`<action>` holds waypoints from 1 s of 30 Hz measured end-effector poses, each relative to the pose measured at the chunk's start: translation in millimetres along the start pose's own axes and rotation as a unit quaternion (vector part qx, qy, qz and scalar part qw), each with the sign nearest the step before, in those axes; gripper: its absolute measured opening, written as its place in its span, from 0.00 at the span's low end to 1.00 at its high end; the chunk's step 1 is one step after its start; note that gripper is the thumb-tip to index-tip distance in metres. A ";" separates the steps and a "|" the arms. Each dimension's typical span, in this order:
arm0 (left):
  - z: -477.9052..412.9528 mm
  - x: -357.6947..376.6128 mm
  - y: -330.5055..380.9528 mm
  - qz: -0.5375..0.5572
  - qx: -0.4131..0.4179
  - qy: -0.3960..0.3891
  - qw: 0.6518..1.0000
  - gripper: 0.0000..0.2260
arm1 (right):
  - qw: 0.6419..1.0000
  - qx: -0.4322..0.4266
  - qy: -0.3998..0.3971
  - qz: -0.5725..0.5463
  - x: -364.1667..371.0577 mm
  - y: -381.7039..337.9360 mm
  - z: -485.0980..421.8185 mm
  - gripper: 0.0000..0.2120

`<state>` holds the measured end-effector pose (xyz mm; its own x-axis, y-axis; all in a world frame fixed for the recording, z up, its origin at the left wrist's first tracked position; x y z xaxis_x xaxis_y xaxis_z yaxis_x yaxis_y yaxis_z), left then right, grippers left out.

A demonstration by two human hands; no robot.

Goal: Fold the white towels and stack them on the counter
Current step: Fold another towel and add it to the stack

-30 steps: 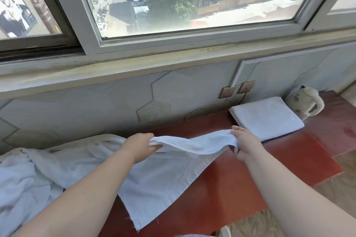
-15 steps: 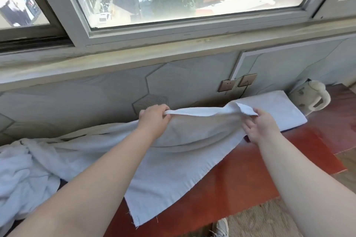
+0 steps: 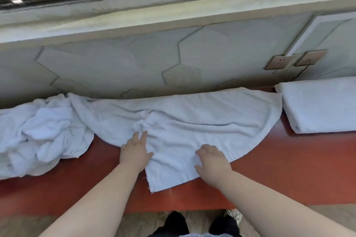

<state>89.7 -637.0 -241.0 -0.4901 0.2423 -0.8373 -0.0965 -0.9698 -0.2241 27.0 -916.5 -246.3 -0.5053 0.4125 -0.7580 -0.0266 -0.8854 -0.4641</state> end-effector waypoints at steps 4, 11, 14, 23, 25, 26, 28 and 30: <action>-10.5 -1.7 -27.4 0.003 -0.008 0.036 0.999 0.45 | 0.990 -0.089 -0.018 0.111 25.0 -43.6 -21.4 0.33; -42.5 -12.6 -28.2 0.050 0.036 0.040 0.997 0.09 | 0.978 -0.080 -0.046 0.190 43.0 -66.1 -37.5 0.12; -26.3 -0.7 -7.1 0.042 0.112 0.018 0.993 0.05 | 0.984 -0.070 -0.022 0.164 33.8 -56.0 -20.7 0.08; 46.6 20.1 82.8 0.008 0.252 0.036 0.967 0.15 | 0.980 -0.081 0.028 0.182 -4.1 51.2 49.5 0.16; 63.7 15.8 115.4 0.036 0.278 -0.001 0.960 0.13 | 0.982 -0.076 0.017 0.173 -17.7 76.7 62.3 0.13; 74.6 18.9 134.3 0.039 0.297 -0.042 0.953 0.13 | 0.985 -0.055 -0.015 0.162 -22.3 92.9 69.0 0.09; 95.0 29.0 169.5 0.009 0.327 -0.107 0.939 0.13 | 0.983 -0.016 -0.076 0.164 -28.3 125.6 82.3 0.04; 109.9 29.4 198.1 0.004 0.329 -0.147 0.933 0.12 | 0.980 -0.006 -0.128 0.155 -34.9 149.1 98.3 0.07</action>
<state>-39.0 -825.2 -255.2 -0.6995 0.3105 -0.6436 -0.5558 -0.8025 0.2170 -44.1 -1083.9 -244.0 -0.6872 0.0555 -0.7243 0.1715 -0.9565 -0.2361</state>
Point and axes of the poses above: each hand's wrist, its own z-axis away from the middle knuckle, its own x-axis out of the palm, y = z × x, the point moved 6 cm from there along -z, towards the middle knuckle, and after that the axes turned 10 degrees about -z, right-handed, at the moved point
